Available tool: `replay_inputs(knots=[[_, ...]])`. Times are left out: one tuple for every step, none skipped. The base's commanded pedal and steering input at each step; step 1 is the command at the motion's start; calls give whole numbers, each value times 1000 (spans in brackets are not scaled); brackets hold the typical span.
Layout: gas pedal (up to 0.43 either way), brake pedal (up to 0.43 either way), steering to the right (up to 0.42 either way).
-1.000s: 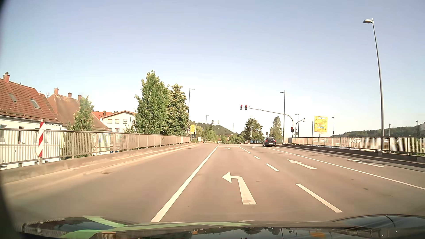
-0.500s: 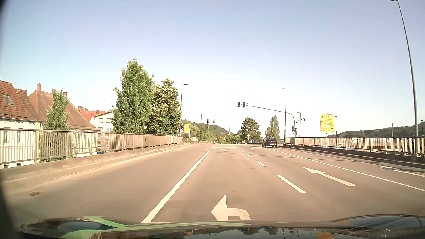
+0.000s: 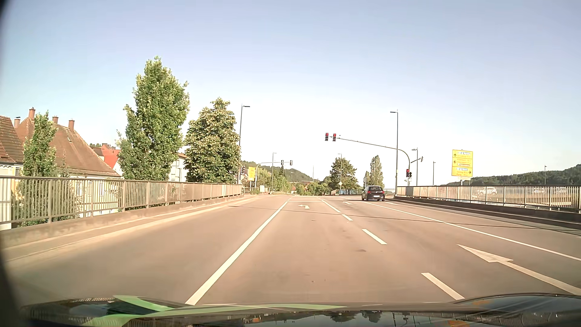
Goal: Follow the waypoints while adhering to traffic rules and regulations
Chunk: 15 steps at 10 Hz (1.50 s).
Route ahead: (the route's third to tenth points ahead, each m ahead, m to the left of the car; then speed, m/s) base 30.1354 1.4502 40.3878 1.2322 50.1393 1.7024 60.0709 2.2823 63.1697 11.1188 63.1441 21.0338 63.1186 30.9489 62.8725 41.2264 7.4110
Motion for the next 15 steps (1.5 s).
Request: replay_inputs(knots=[[0, 0, 0], [0, 0, 0], [0, 0, 0], [0, 0, 0], [0, 0, 0], [0, 0, 0], [0, 0, 0], [0, 0, 0], [0, 0, 0], [0, 0, 0], [0, 0, 0], [0, 0, 0], [0, 0, 0], [0, 0, 0], [0, 0, -4]])
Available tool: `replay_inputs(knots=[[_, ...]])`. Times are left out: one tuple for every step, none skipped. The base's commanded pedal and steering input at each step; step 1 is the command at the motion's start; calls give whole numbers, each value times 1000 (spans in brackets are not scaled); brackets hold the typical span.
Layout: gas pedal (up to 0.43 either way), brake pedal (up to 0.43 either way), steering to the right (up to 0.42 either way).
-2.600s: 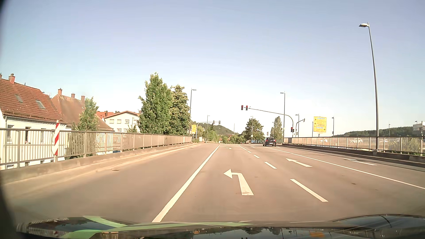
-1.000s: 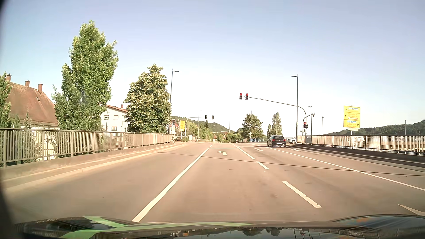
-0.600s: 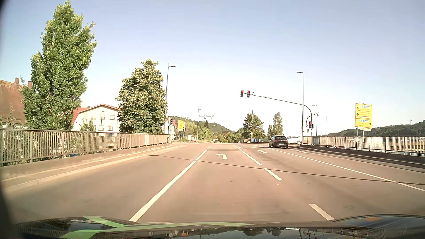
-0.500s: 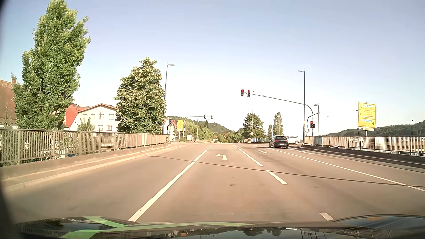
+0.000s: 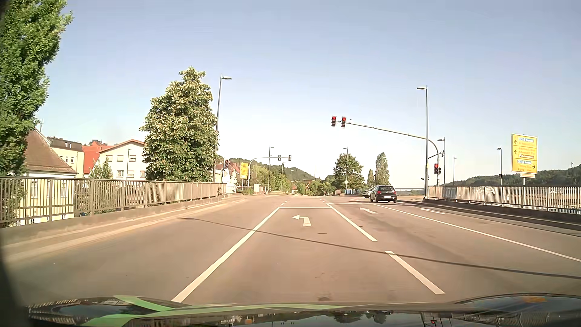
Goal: Follow the waypoints while adhering to traffic rules and regulations
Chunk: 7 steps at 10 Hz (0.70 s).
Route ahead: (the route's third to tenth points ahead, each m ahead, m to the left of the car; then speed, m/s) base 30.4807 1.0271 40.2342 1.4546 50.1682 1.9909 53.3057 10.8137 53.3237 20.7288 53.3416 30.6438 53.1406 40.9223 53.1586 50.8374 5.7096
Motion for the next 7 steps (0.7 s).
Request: replay_inputs(knots=[[0, 0, -6], [0, 0, -6], [0, 0, -6], [0, 0, -4], [0, 0, 3], [0, 0, 5], [0, 0, 2]])
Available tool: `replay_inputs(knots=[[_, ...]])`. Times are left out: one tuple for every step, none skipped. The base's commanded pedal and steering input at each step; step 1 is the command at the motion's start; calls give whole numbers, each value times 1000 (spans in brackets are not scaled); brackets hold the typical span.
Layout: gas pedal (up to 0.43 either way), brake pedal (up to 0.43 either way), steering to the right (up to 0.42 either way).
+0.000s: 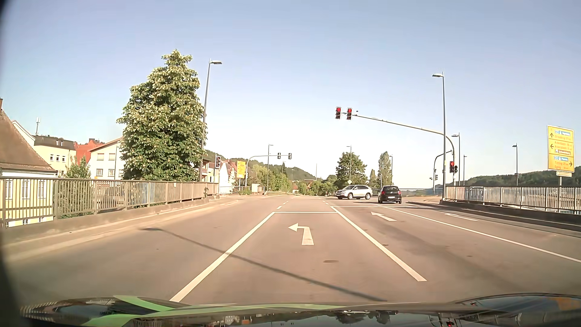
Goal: Follow the waypoints while adhering to traffic rules and regulations
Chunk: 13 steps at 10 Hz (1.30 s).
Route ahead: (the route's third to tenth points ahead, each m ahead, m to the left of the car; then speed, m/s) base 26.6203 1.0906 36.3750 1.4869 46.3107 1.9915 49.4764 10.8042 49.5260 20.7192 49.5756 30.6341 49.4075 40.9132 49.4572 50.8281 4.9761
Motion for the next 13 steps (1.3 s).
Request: replay_inputs(knots=[[0, 0, -4], [0, 0, -8], [0, 0, -8], [0, 0, -8], [0, 0, -8], [0, 0, -8], [0, 0, -8], [0, 0, -8], [0, 0, -8], [0, 0, -8], [0, 0, -8], [0, 0, -8], [0, 0, -8]])
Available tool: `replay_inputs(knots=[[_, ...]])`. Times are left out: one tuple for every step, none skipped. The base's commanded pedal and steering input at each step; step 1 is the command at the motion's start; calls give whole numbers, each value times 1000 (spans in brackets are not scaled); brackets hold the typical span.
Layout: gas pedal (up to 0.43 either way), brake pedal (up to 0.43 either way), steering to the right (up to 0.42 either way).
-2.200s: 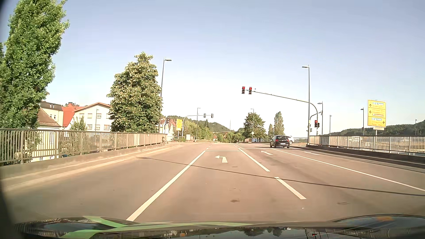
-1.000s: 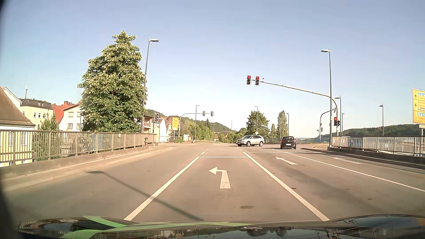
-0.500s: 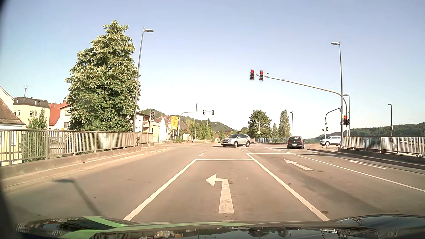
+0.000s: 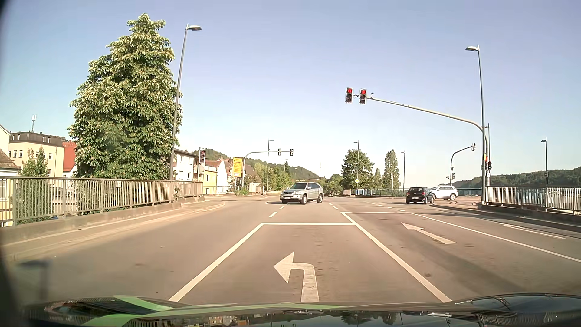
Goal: Follow the waypoints while adhering to traffic rules and regulations
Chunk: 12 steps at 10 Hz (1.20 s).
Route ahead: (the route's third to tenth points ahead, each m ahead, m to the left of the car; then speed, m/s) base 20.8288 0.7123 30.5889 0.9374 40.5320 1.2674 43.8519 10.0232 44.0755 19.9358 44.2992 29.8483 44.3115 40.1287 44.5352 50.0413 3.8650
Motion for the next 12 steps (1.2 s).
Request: replay_inputs(knots=[[0, 0, -8], [0, 0, -8], [0, 43, -8], [0, 73, -8], [0, 98, -8], [0, 110, -8], [0, 122, -8], [0, 122, -7], [0, 122, -7], [0, 134, -8], [0, 134, -7], [0, 134, -8]])
